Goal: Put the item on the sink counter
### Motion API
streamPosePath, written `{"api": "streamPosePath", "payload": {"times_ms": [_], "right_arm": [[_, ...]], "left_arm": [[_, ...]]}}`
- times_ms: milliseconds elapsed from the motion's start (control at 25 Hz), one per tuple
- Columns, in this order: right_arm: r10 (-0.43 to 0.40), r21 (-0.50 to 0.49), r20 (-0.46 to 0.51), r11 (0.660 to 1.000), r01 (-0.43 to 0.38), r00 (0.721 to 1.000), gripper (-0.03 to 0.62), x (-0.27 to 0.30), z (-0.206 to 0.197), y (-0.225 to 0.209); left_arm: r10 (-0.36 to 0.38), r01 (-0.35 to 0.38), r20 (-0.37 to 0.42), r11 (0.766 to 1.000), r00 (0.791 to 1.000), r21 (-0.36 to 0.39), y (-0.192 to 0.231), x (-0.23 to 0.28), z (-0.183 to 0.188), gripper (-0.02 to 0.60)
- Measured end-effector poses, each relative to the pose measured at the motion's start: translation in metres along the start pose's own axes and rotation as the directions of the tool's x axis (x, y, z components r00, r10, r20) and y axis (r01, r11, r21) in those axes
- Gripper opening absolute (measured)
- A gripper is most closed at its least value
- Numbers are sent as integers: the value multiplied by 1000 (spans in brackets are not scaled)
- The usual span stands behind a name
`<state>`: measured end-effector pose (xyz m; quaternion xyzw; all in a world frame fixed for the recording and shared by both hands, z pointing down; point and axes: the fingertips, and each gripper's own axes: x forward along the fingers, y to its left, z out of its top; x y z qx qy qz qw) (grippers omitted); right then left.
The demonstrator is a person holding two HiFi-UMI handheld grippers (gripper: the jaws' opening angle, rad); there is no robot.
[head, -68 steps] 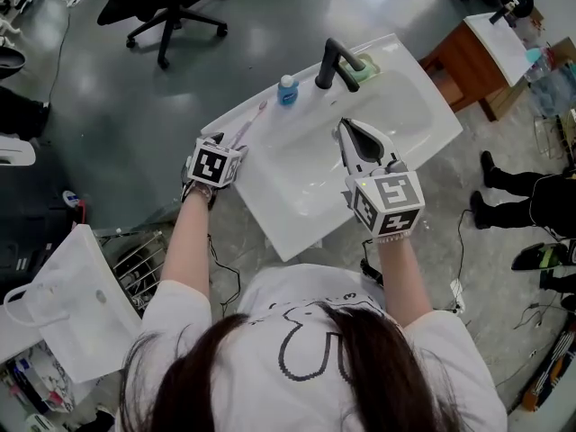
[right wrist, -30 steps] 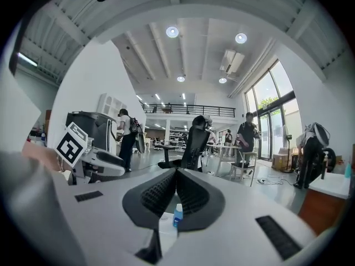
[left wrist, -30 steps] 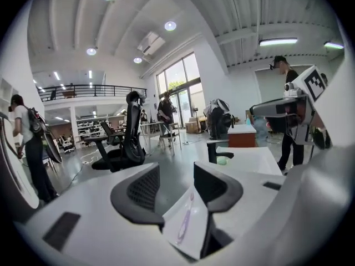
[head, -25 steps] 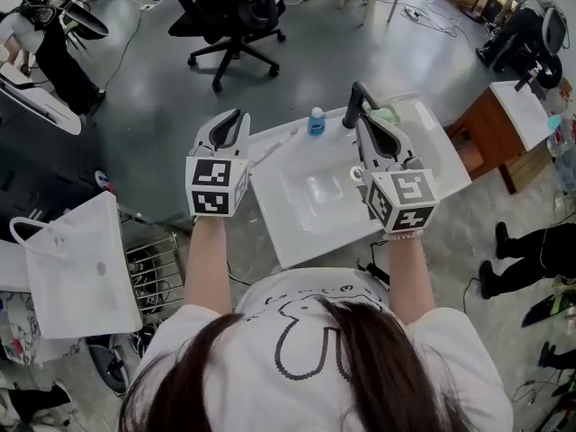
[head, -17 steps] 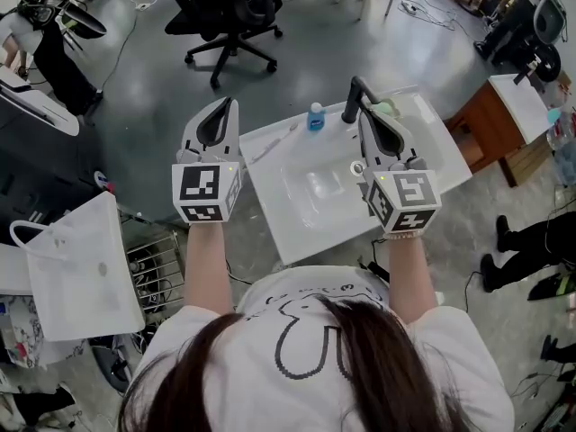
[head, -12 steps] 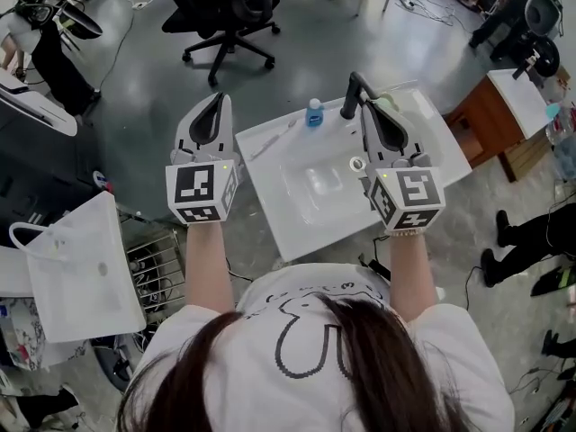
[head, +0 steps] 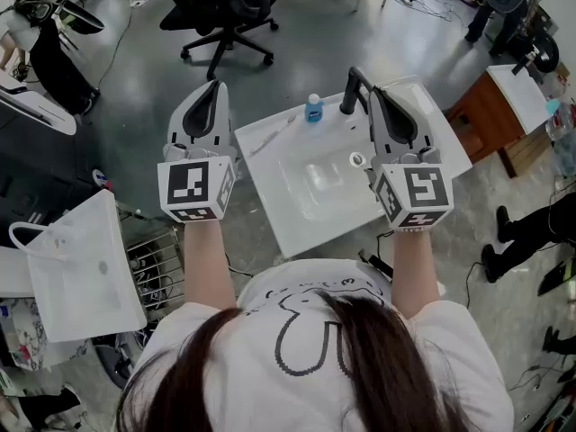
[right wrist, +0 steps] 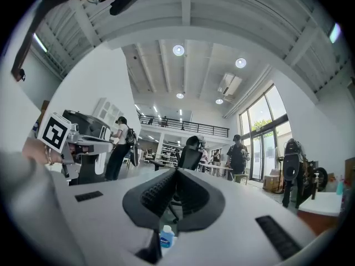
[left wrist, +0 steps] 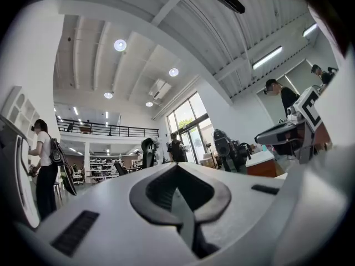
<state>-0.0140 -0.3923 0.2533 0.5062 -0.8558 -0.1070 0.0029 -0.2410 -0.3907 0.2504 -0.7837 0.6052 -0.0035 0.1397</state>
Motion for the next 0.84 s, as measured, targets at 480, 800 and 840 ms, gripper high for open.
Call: {"api": "streamPosePath", "payload": {"times_ms": [480, 800, 840], "right_arm": [[-3, -11, 5, 1000, 3, 1000, 28, -3, 5, -2], [4, -11, 14, 1000, -4, 1000, 29, -3, 9, 1], [4, -11, 15, 1000, -4, 1000, 29, -3, 9, 2]], "left_arm": [[-9, 8, 31, 1000, 999, 16, -4, -1, 16, 9], [0, -1, 32, 1000, 999, 28, -2, -4, 18, 9], [0, -1, 33, 1000, 999, 29, -2, -5, 19, 9]]}}
